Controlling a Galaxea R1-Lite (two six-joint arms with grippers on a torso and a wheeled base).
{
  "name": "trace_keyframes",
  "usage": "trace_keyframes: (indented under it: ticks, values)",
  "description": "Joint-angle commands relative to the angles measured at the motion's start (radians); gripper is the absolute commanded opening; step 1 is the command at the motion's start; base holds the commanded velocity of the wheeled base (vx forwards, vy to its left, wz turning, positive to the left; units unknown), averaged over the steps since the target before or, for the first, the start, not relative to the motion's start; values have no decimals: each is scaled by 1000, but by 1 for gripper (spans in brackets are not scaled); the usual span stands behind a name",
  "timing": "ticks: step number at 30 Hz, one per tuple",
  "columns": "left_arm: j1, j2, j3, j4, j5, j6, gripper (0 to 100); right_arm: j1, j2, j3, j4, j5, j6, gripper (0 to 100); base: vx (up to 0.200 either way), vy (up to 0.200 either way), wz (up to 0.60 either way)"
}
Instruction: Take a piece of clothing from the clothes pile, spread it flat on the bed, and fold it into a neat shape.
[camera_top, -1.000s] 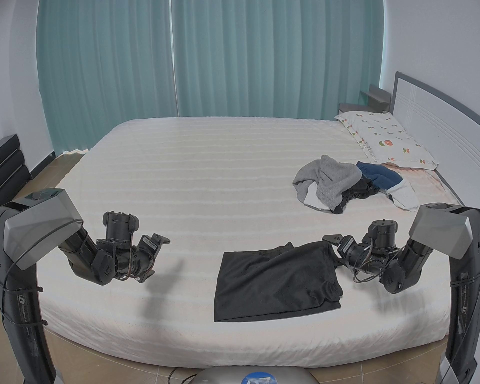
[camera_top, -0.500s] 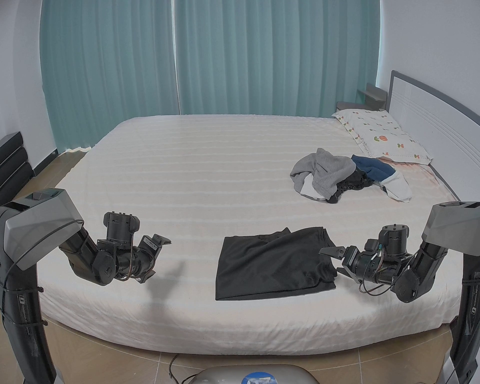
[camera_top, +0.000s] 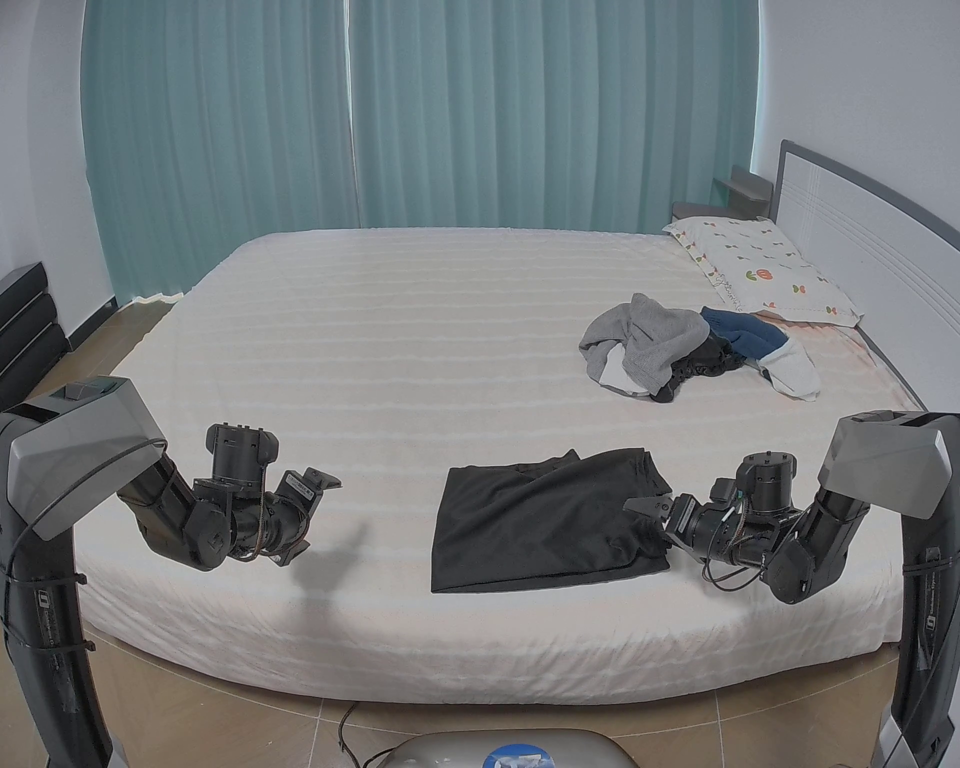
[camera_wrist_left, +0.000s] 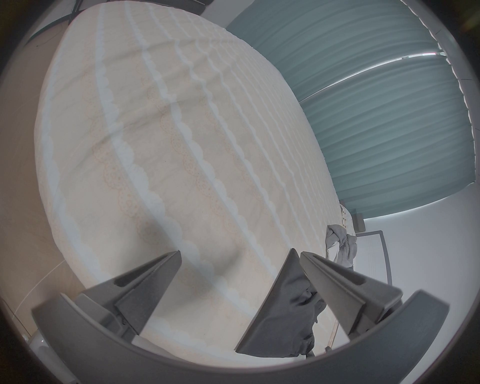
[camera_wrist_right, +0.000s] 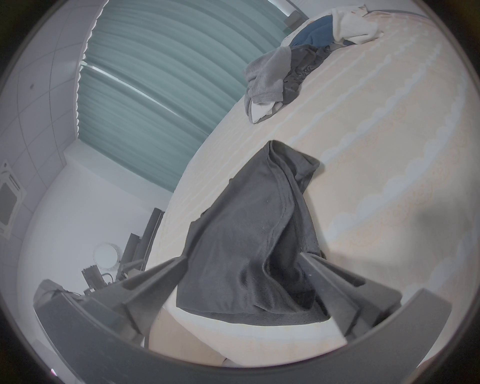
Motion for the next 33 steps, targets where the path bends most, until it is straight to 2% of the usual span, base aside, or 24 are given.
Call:
trace_keyframes:
  ticks: [1, 12, 18, 33]
  values:
    - [1, 1, 1, 0, 0, 0, 100, 11, 43, -2, -1, -1, -26, 0, 0, 0, 0]
    - [1, 1, 1, 0, 0, 0, 100, -18, -31, 123, -8, -18, -96, 0, 0, 0, 0]
    - [1, 0, 1, 0, 0, 0, 100, -49, -38, 166, -14, 5, -138, 0, 0, 0, 0]
    - [1, 0, 1, 0, 0, 0, 100, -101, -37, 191, -9, 82, -179, 0, 0, 0, 0]
